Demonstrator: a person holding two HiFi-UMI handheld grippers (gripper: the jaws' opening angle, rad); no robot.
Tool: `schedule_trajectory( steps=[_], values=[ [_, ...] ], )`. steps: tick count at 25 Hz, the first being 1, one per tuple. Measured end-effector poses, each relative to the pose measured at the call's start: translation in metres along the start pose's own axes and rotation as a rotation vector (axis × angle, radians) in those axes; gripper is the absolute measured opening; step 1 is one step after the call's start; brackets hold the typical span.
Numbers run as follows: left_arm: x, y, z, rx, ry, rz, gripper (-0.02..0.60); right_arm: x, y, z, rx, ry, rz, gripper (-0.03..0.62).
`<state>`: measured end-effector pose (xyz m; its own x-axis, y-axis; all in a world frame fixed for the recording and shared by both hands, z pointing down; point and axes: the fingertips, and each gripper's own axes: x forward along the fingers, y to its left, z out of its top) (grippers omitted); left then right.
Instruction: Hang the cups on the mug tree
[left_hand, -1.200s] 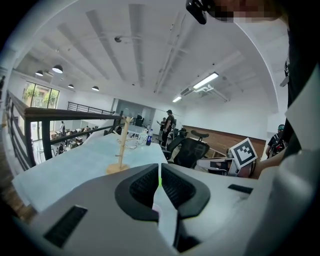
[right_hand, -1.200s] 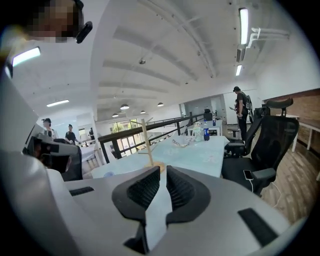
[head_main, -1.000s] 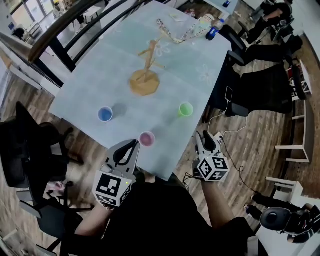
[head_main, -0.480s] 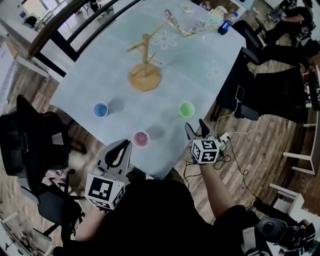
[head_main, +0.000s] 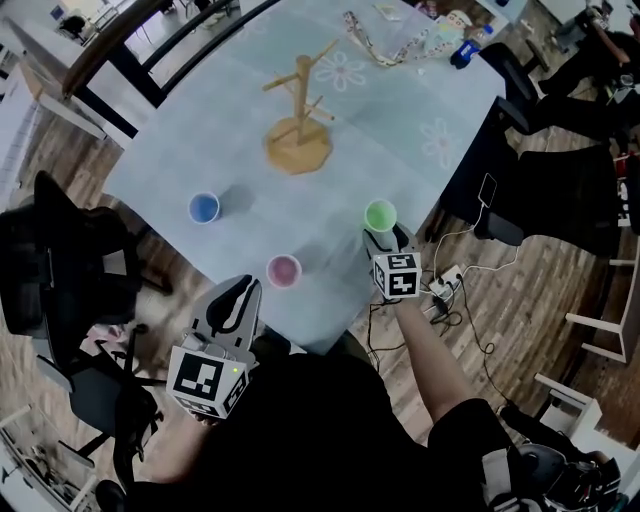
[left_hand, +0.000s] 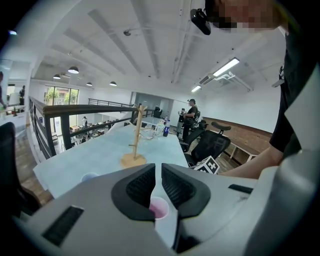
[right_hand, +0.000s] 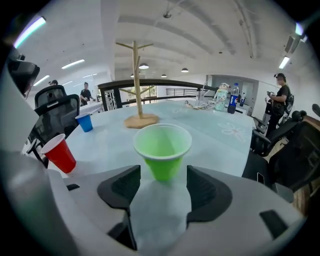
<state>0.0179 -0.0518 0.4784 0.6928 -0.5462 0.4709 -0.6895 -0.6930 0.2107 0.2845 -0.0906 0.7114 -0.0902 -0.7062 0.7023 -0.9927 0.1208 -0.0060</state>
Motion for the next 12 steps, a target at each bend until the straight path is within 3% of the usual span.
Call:
schedule_trajectory(
  steps=[12],
  values=[
    [-0.005, 0.002, 0.000, -0.012, 0.004, 0.028, 0.031, 0.025, -0.004, -0.002, -0.043, 0.047, -0.008, 0.278]
  ],
)
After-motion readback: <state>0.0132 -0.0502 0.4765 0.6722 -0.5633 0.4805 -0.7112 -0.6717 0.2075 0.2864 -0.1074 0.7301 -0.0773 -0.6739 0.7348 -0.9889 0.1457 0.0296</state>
